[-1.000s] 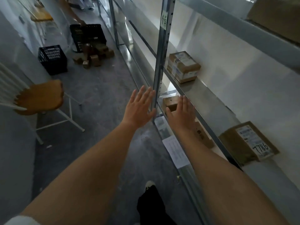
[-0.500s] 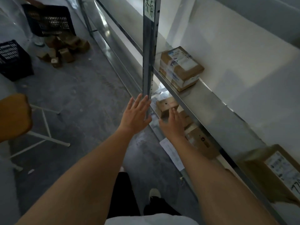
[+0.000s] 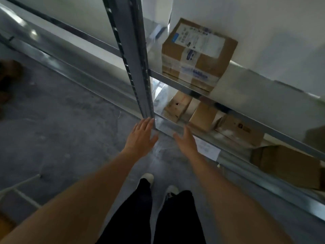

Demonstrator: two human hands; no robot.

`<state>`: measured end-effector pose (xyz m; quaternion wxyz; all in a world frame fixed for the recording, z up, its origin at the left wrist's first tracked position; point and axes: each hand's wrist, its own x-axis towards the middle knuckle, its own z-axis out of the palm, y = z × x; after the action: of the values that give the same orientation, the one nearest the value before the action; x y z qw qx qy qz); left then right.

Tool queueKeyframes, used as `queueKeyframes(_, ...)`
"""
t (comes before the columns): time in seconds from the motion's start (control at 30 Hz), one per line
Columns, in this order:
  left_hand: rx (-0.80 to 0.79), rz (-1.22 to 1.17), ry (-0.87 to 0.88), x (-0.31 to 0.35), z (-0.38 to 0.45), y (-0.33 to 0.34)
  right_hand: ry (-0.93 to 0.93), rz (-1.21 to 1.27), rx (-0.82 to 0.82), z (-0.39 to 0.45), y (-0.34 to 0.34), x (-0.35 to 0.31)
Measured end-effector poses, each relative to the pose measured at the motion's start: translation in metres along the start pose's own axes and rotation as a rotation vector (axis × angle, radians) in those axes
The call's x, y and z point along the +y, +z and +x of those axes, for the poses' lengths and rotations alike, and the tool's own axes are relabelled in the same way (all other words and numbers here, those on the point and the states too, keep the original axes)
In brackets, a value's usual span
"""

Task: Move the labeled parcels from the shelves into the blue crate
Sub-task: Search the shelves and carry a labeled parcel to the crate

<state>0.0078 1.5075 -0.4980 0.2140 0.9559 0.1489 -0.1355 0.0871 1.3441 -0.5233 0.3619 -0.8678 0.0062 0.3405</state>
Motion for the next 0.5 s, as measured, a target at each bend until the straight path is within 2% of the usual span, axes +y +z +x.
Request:
queueKeyframes(0.17, 0.008, -0.32, 0.013, -0.026, 0.08, 0.047, 0.125, 0.202, 0.112, 0.055, 0.034, 0.011)
queueKeyframes(0.3, 0.047, -0.444, 0.111, -0.033, 0.149, 0.081, 0.132, 0.345, 0.193, 0.107, 0.044, 0.017)
queueKeyframes(0.37, 0.084, -0.549, 0.043, -0.033, 0.177, 0.098, 0.129, 0.397, 0.222, 0.135, 0.05, 0.018)
queueKeyframes(0.43, 0.107, -0.707, -0.126, -0.03, 0.2, 0.114, 0.154, 0.464, 0.233, 0.16, 0.055, 0.018)
queueKeyframes(0.5, 0.059, -0.85, -0.276, -0.026, 0.219, 0.13, 0.19, 0.535, 0.233, 0.179, 0.062, 0.022)
